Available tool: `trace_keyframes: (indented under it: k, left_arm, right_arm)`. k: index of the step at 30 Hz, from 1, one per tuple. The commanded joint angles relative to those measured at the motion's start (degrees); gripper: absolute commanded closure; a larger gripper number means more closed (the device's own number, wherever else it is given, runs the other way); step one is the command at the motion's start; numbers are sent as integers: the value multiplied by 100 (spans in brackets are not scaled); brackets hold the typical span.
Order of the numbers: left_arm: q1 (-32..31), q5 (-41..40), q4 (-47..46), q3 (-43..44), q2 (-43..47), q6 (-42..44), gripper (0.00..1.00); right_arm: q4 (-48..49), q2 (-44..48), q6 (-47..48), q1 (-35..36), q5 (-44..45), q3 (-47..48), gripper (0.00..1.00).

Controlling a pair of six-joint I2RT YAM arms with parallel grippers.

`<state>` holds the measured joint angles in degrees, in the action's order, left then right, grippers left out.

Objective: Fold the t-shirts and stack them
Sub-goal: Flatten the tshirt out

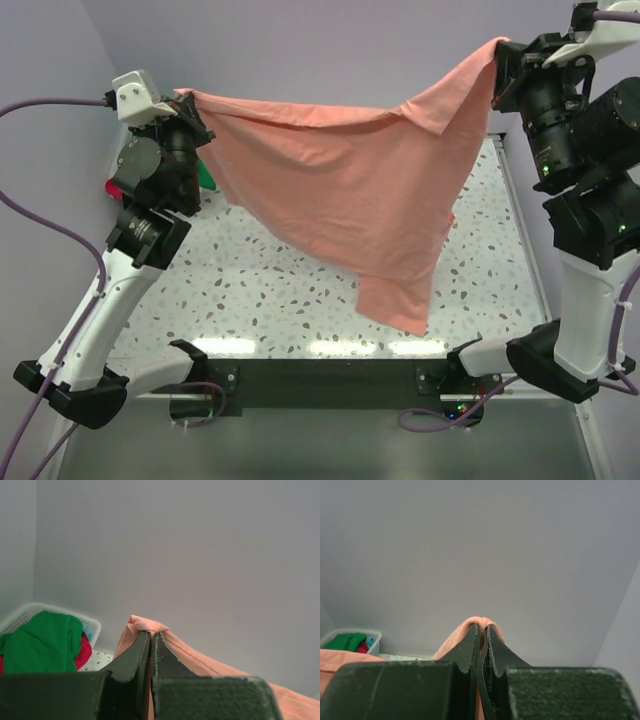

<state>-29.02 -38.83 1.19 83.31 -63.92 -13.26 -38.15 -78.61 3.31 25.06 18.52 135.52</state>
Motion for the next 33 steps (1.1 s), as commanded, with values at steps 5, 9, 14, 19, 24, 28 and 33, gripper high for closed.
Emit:
trace_keyframes:
  k: [5, 9, 14, 19, 24, 28, 33]
  left_arm:
    - [19, -125, -251, 283, 511, 60, 100]
    - [10, -116, 177, 142, 1038, -54, 100]
    - [19, -204, 609, -34, 1496, -54, 100]
    - [19, -160, 760, -60, 1690, -2, 100]
    - [19, -108, 628, 71, 1532, 165, 100]
    - [19, -142, 409, 168, 1172, 306, 100]
    - [19, -379, -22, -165, 425, 377, 100]
  right_arm:
    - [440, 785, 152, -1, 90, 80, 100]
    - [282, 1145, 91, -1, 72, -61, 100]
    - [80, 1576, 38, -1, -15, -193, 100]
    - [-17, 1691, 21, -10, -217, -26, 100]
    - [106, 1638, -6, -19, -376, -26, 100]
    - [430, 1568, 29, -10, -376, -298, 100]
    - [1245, 1576, 143, -10, 124, -1882, 100]
